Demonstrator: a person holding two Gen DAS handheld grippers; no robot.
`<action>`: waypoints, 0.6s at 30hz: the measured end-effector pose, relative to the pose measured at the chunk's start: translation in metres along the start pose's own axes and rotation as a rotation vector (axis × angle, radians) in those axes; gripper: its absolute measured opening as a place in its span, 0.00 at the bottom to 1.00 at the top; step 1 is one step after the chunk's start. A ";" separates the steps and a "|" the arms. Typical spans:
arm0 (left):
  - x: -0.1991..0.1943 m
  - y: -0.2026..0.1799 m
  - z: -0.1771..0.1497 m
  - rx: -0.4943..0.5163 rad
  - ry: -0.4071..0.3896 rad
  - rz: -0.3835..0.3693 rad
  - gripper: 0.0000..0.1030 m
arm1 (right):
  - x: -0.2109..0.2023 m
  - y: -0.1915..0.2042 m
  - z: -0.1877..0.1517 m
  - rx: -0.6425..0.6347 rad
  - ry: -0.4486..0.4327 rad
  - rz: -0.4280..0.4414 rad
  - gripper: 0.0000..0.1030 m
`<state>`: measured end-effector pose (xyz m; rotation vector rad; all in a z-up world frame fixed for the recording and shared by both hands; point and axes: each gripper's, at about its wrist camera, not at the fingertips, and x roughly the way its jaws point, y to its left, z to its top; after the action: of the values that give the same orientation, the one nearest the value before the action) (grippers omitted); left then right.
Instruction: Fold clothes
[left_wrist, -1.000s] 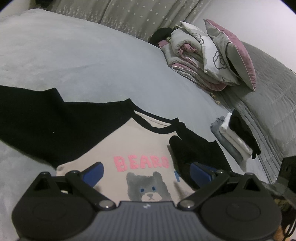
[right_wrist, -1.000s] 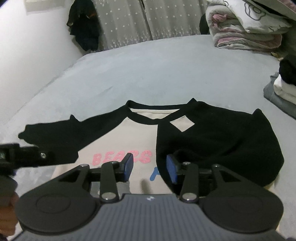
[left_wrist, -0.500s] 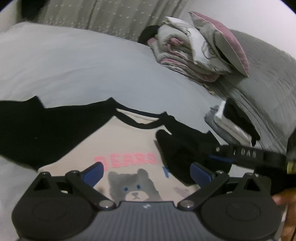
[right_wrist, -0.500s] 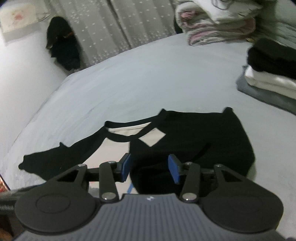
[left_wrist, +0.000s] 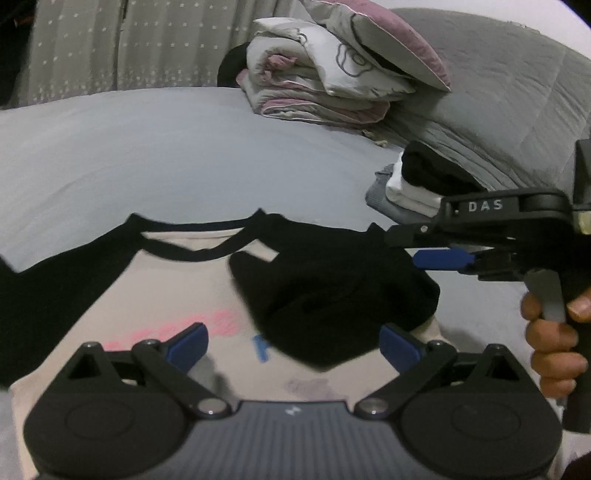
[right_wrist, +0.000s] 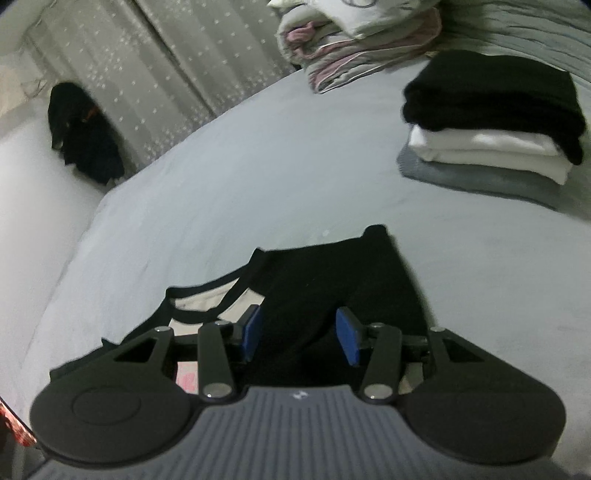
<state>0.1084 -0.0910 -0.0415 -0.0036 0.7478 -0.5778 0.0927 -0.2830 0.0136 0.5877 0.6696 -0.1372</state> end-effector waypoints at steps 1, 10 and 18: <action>0.005 -0.004 0.002 0.006 0.001 0.001 0.93 | -0.001 -0.002 0.001 0.003 -0.002 -0.004 0.47; 0.039 -0.019 0.032 0.000 -0.014 0.004 0.86 | -0.004 -0.024 0.007 0.035 0.001 -0.035 0.47; 0.077 -0.028 0.033 -0.004 0.027 0.018 0.78 | -0.004 -0.033 0.013 0.042 -0.022 -0.092 0.47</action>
<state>0.1606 -0.1591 -0.0609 0.0069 0.7743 -0.5600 0.0865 -0.3177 0.0089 0.5955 0.6742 -0.2436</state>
